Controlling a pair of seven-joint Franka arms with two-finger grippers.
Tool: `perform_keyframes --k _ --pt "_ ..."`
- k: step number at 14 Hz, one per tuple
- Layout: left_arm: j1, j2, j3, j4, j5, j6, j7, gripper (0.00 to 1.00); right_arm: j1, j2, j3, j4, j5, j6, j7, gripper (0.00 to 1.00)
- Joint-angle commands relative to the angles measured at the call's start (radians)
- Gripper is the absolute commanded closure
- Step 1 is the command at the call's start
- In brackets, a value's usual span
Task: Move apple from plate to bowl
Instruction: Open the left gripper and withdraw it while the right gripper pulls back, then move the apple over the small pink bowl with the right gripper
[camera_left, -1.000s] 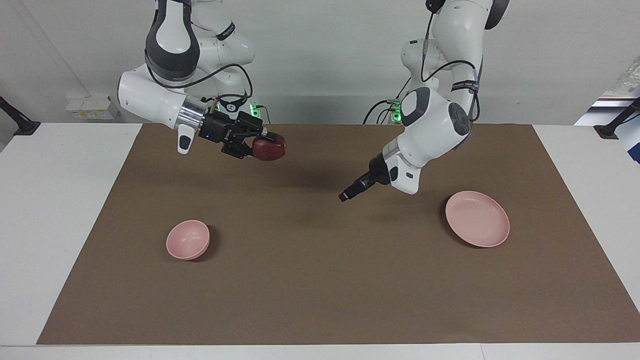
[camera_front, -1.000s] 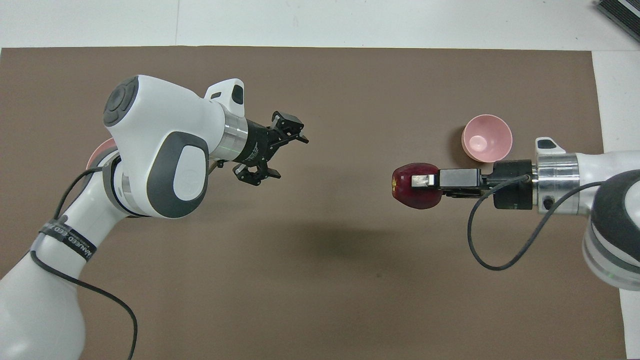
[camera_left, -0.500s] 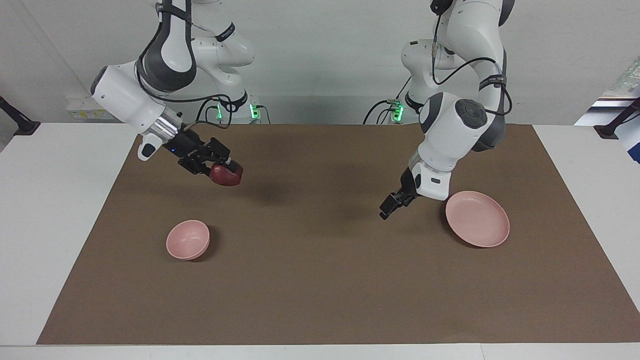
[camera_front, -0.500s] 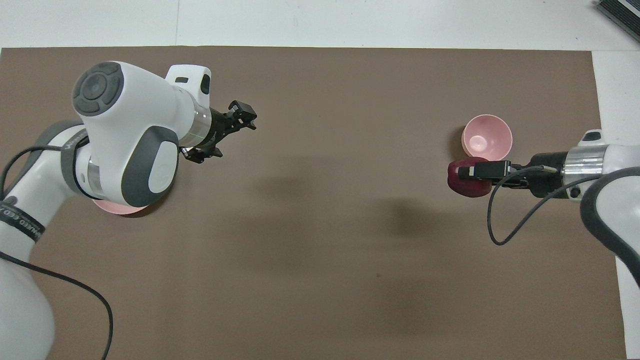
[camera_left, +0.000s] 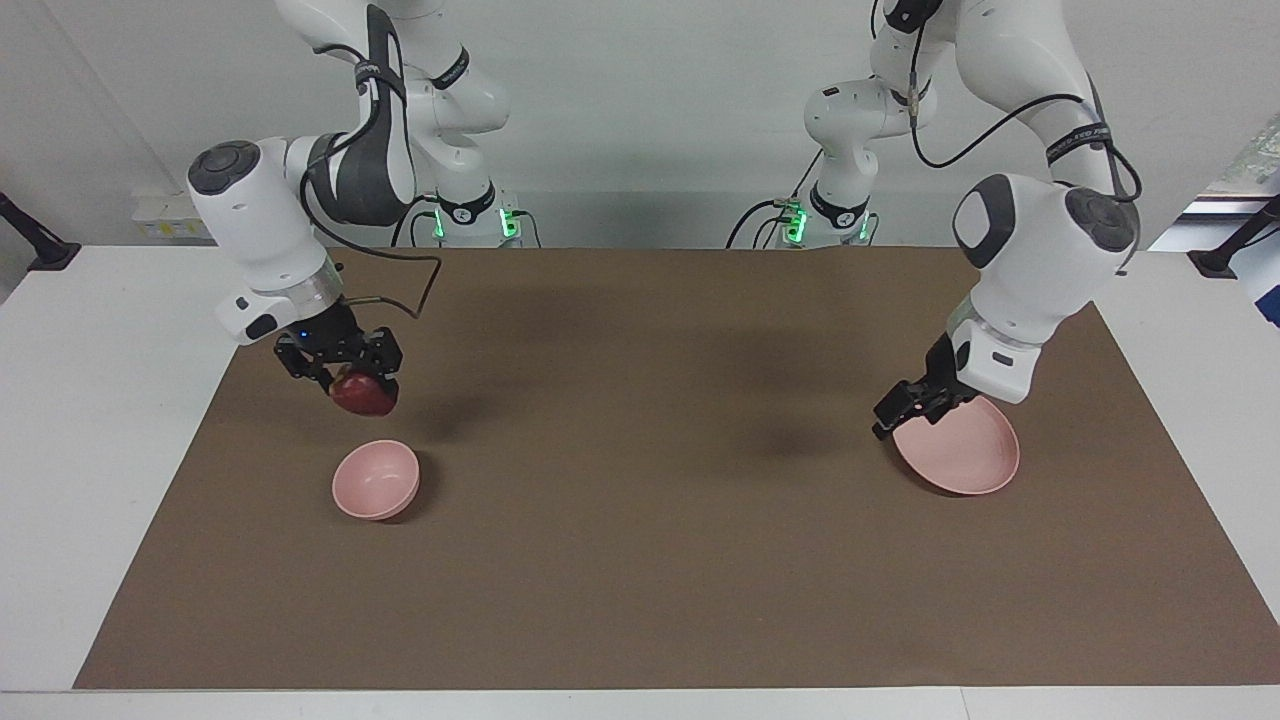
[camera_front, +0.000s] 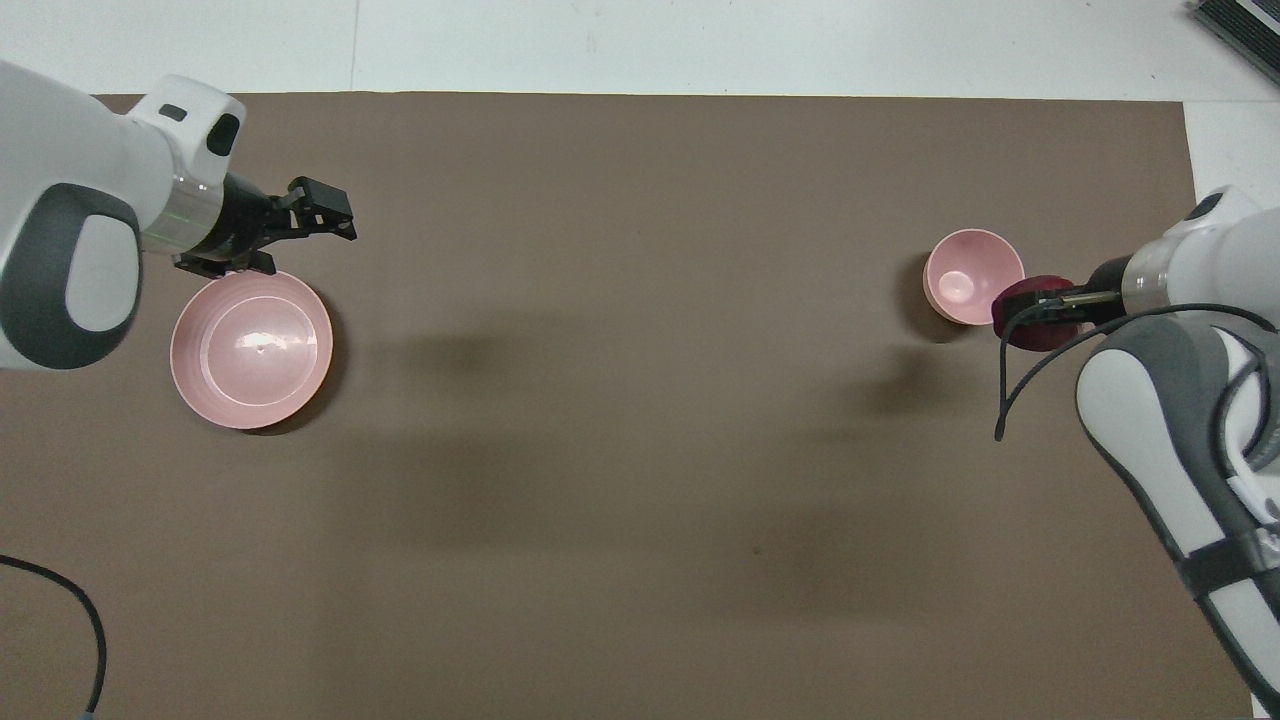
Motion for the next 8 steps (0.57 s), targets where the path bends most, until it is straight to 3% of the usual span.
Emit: perform_keyframes --k 1,4,8 --pt "0.021 -0.026 -0.004 0.033 0.065 -0.1 0.073 0.0 0.003 0.103 0.011 0.1 -0.144 0.012 0.101 1.0" --pt "0.048 -0.055 0.0 0.1 0.067 -0.232 0.147 0.0 0.026 0.17 0.015 0.141 -0.273 0.028 0.21 1.0" --pt "0.048 -0.077 -0.004 0.119 0.064 -0.266 0.158 0.0 0.048 0.253 0.016 0.212 -0.261 0.032 0.257 1.0"
